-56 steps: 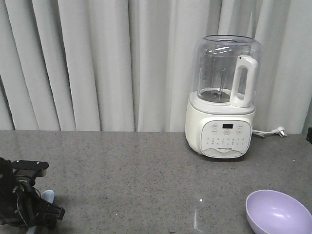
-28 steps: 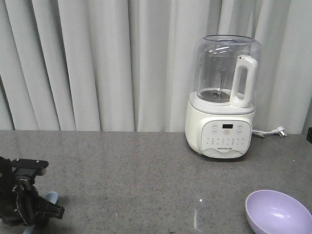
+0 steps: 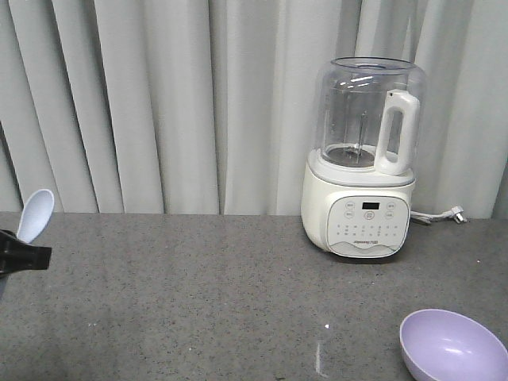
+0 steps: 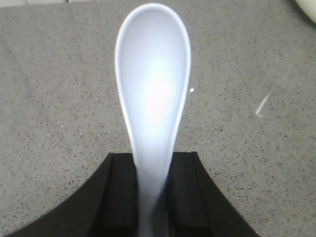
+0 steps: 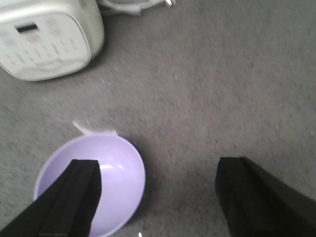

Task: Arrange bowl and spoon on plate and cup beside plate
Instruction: 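Grasp the lavender bowl rim with the right gripper and lift it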

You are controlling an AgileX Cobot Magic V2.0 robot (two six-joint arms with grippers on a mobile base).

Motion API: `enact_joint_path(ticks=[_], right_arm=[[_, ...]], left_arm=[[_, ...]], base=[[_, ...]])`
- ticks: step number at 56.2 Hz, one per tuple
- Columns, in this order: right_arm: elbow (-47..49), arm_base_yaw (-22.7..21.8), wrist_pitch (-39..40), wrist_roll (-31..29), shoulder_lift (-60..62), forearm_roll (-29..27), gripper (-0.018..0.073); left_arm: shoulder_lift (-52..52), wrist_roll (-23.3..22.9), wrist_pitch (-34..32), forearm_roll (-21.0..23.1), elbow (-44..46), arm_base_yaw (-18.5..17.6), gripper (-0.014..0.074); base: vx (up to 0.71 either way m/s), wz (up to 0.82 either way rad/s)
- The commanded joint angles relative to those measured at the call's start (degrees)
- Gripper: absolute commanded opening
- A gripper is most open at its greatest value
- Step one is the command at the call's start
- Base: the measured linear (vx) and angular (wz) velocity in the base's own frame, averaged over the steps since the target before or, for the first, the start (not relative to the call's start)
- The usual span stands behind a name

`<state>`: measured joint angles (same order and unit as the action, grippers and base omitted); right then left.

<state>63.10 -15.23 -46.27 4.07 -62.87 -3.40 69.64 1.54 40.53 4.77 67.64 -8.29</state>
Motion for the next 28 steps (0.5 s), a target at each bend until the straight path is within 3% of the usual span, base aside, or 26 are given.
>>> enact_joint_path(ticks=[1, 20, 28], right_arm=[[2.2, -1.1, 0.2, -0.7, -3.9, -0.6, 0.053], [2.2, -1.1, 0.8, -10.1, -17.6, -13.1, 0.0529], [2.2, -1.1, 1.8, -11.0, -22.8, -13.7, 0.0529]], left_arm=[[-3.1, 0.1, -3.0, 0.8, 1.6, -0.1, -0.0006], [-3.8, 0.1, -2.2, 0.8, 1.4, -0.1, -0.0006], [-3.8, 0.1, -2.2, 0.8, 1.4, -0.1, -0.0006]], base=[[0.0, 0.0], [0.0, 0.0], [0.0, 0.0]])
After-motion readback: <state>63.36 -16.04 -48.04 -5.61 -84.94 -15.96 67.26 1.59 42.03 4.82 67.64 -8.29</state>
